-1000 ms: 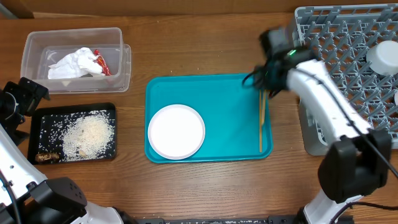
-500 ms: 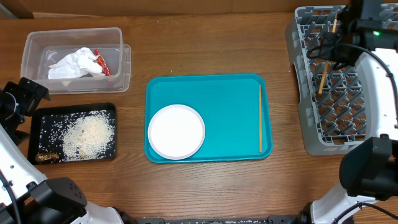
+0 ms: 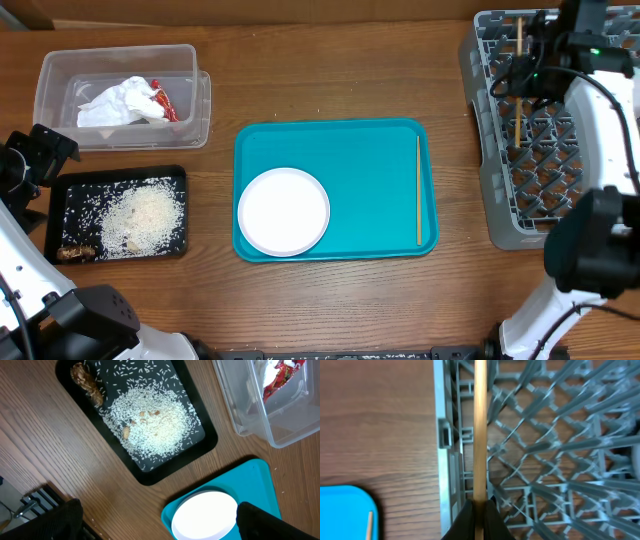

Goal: Sort waste into correct bins and load items into the dishwasher
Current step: 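Carry the chopstick right and insert it upright into the rack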

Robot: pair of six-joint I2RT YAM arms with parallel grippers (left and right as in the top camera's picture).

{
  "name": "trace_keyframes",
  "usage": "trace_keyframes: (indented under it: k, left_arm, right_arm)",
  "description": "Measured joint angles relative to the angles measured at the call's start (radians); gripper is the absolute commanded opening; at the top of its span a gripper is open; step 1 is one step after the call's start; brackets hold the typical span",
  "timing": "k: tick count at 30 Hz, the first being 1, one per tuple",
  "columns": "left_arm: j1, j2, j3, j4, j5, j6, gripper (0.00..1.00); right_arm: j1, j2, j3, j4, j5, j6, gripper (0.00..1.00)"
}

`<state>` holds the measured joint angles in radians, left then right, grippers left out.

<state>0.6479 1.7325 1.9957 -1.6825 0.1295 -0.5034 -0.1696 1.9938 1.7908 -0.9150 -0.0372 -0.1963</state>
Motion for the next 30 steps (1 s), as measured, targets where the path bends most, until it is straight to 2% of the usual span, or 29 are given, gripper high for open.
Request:
trace_keyframes:
  k: [3, 5, 6, 7, 8, 9, 15, 22, 24, 26, 30]
  left_arm:
    - [0.0, 0.0, 0.0, 0.0, 0.0, 0.0, 1.0]
    - [0.0, 0.0, 0.0, 0.0, 0.0, 0.0, 1.0]
    - [0.0, 0.0, 0.0, 0.0, 0.0, 0.0, 1.0]
    - [0.0, 0.0, 0.0, 0.0, 0.0, 0.0, 1.0]
    - [0.0, 0.0, 0.0, 0.0, 0.0, 0.0, 1.0]
    - [0.0, 0.0, 0.0, 0.0, 0.0, 0.0, 1.0]
    - [0.0, 0.0, 0.0, 0.0, 0.0, 0.0, 1.0]
    - [0.0, 0.0, 0.0, 0.0, 0.0, 0.0, 1.0]
    - [0.0, 0.0, 0.0, 0.0, 0.0, 0.0, 1.0]
    - [0.0, 0.0, 0.0, 0.0, 0.0, 0.0, 1.0]
    - [0.0, 0.0, 0.0, 0.0, 0.0, 0.0, 1.0]
  right_arm:
    - [0.0, 0.048, 0.0, -0.007, 0.0, -0.007, 0.04]
    - [0.0, 0.068, -0.001, -0.018, 0.0, -0.009, 0.14]
    - [0.0, 0.073, -0.001, -0.024, 0.0, -0.011, 0.27]
    - [0.0, 0.076, -0.001, -0.026, 0.0, -0.007, 0.62]
    - [0.0, 0.076, -0.001, -0.031, 0.0, -0.006, 0.87]
    - [0.001, 0.076, -0.001, -0.034, 0.0, -0.006, 0.89]
    - [0.002, 0.076, 0.019, -0.122, 0.0, 0.036, 0.89]
    - [0.002, 0.057, 0.151, -0.312, -0.082, 0.101, 0.88]
    - [0.002, 0.032, 0.162, -0.364, -0.154, 0.109, 0.79]
    - [0.005, 0.007, 0.167, -0.426, -0.24, 0.11, 0.58]
    - [0.036, -0.016, 0.161, -0.488, -0.343, 0.13, 0.47]
